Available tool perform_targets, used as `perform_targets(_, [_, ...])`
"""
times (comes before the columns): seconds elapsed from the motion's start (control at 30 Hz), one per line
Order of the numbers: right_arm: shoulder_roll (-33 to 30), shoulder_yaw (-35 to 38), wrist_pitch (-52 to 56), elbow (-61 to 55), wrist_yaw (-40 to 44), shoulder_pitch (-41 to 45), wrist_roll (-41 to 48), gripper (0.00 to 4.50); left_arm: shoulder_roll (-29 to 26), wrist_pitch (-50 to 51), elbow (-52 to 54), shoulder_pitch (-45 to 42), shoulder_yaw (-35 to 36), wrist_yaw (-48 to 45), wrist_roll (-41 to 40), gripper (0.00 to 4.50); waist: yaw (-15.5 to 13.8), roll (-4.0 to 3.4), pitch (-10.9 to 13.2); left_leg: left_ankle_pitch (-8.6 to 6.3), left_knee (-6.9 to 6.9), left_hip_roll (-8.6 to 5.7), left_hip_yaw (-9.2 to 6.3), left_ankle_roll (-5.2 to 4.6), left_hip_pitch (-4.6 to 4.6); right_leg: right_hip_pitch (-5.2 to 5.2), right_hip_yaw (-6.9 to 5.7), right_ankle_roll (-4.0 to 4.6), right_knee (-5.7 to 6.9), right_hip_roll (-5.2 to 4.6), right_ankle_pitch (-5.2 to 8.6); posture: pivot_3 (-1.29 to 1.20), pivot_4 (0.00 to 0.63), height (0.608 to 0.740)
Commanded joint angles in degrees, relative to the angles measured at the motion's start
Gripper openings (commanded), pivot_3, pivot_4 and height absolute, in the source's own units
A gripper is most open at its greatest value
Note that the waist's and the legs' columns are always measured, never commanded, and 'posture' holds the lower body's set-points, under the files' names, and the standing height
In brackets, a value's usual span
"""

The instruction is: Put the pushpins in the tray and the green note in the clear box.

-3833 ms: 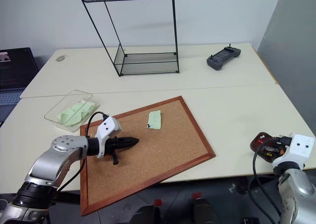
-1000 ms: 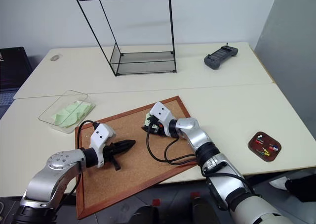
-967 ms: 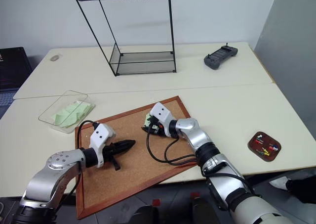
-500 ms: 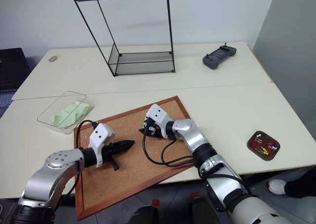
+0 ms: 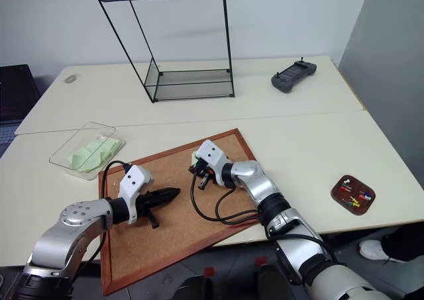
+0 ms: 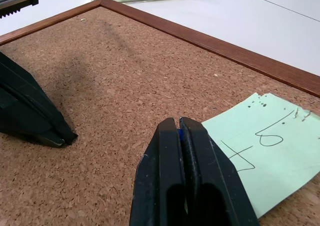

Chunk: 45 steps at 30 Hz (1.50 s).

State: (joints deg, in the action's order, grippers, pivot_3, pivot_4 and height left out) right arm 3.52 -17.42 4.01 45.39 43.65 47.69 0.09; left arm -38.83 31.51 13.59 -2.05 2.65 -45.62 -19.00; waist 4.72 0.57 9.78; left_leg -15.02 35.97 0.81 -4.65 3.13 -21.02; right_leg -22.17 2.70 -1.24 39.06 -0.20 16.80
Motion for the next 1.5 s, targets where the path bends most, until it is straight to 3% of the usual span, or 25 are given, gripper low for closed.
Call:
perform_targets(0.03, [1.15, 2.03, -1.61, -4.81, 1.17, -0.60, 2.39, 0.05, -0.94, 1.89, -2.73, 1.16, -1.81, -0.53, 1.04, 0.00, 0.00, 0.00, 0.00, 0.00, 0.00, 0.00, 0.00, 0.00, 0.00, 0.00, -0.01, 0.00, 0.00, 0.00, 0.00, 0.00, 0.150, 0.740])
perform_targets(0.37, [0.32, 2.42, 4.49, -21.23, 1.48, -3.04, 4.97, 0.05, -0.82, 2.02, -3.27, 1.65, -2.28, -0.81, 1.15, 0.00, -0.02, 0.00, 0.00, 0.00, 0.00, 0.00, -0.12, 0.01, 0.01, 0.04, -0.04, -0.01, 0.00, -0.02, 0.00, 0.00, 0.150, 0.740])
perform_targets(0.7, [-3.94, 1.12, 3.85, -27.87, 0.93, -5.07, 2.31, 0.05, -0.32, 3.53, -0.81, 0.50, 0.15, -1.11, -1.92, 0.00, -0.09, 0.00, 0.00, 0.00, 0.00, -0.01, -0.10, 0.01, 0.00, 0.02, -0.02, -0.01, -0.01, -0.03, 0.00, 0.00, 0.150, 0.740])
perform_targets(0.73, [-5.36, 0.95, 3.00, -29.00, 0.86, -5.62, 1.60, 0.00, -0.33, 5.30, 0.14, -0.10, 1.65, -1.41, -4.21, 0.39, -0.08, 0.00, 0.00, 0.00, 0.00, 0.00, -0.09, 0.01, -0.01, 0.02, -0.02, -0.01, -0.02, -0.03, 0.00, 0.00, 0.150, 0.740])
perform_targets(0.83, [-8.80, 0.88, 1.51, -33.03, 0.77, -7.79, 0.38, 0.00, -0.25, 10.77, 2.72, -2.29, 6.46, -1.46, -11.14, 0.77, -0.07, 0.01, 0.01, -0.01, 0.00, -0.01, -0.08, 0.01, -0.04, -0.02, -0.02, -0.01, -0.03, -0.03, 0.00, 0.00, 0.150, 0.740])
perform_targets(0.93, [-11.35, 0.65, 1.07, -36.98, 1.02, -9.86, 0.01, 0.00, -1.13, 16.14, 5.36, -2.64, 10.05, -1.86, -17.36, 1.42, -0.13, 0.18, 0.21, 0.00, 0.03, 0.00, -0.10, 0.01, -0.26, -0.12, -0.16, -0.01, -0.04, -0.03, 0.00, 0.00, 0.150, 0.740])
perform_targets(1.17, [-18.36, 0.31, -4.02, -44.06, 1.44, -15.31, -2.32, 0.00, 3.37, 32.93, 2.27, -8.67, 23.26, 6.39, -39.42, 2.69, -0.46, 0.54, 0.49, 0.00, 0.11, 0.04, -0.26, 0.02, -0.39, -0.13, -0.22, -0.01, -0.06, -0.08, 0.01, 0.00, 0.150, 0.740])
perform_targets(1.5, [-23.27, -0.91, -18.92, -45.75, -0.01, -16.99, -6.60, 0.00, 14.41, 38.69, -1.44, -15.84, 23.90, 22.89, -53.37, 4.47, -1.84, 0.82, 0.64, 0.08, 0.18, -0.05, -0.24, 0.16, -0.46, -0.12, -0.30, -0.05, -0.08, -0.40, -0.01, 0.00, 0.150, 0.740])
